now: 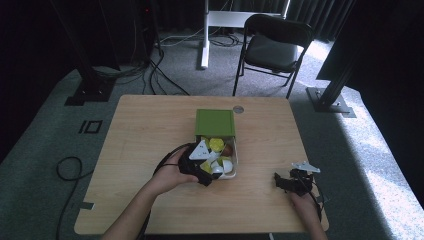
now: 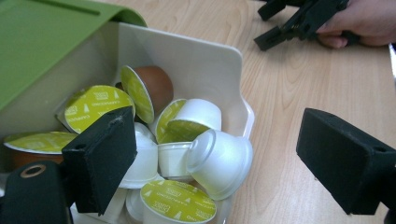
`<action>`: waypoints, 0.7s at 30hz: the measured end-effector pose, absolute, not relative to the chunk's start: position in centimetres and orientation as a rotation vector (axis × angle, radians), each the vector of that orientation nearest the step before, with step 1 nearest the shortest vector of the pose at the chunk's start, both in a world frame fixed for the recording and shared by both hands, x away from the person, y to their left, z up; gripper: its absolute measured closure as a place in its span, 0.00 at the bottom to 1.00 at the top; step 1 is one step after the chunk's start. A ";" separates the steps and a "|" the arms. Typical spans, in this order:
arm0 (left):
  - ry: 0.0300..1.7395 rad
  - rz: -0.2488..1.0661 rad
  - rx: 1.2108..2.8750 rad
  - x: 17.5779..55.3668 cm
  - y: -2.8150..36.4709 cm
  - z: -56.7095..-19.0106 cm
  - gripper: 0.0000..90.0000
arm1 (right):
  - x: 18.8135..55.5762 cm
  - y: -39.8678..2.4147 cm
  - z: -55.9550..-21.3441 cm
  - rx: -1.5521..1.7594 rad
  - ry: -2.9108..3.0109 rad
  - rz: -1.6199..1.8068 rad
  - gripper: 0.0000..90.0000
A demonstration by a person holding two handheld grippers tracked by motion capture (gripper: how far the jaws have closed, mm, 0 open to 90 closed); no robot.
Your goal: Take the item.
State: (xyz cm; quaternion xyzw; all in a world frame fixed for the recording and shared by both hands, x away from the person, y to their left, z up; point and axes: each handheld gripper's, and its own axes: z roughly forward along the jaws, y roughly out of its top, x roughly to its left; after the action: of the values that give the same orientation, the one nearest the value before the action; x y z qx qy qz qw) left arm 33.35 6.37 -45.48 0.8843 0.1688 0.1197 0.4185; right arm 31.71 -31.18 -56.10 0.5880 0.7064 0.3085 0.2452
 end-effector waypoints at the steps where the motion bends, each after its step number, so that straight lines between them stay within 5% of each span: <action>1: 0.424 0.299 2.225 33.4 6.3 -45.6 0.15 | 31.7 -31.2 -56.1 1.605 1.928 0.842 0.13; 21: 0.427 0.233 2.345 33.5 4.1 -47.5 0.23 | 31.7 -31.2 -56.1 1.604 1.930 0.841 0.13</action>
State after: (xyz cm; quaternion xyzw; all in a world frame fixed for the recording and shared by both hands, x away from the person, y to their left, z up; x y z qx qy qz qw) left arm 33.46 4.13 -47.49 0.9117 0.1658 0.0905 0.3647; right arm 31.70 -31.20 -56.10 0.5875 0.7069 0.3082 0.2452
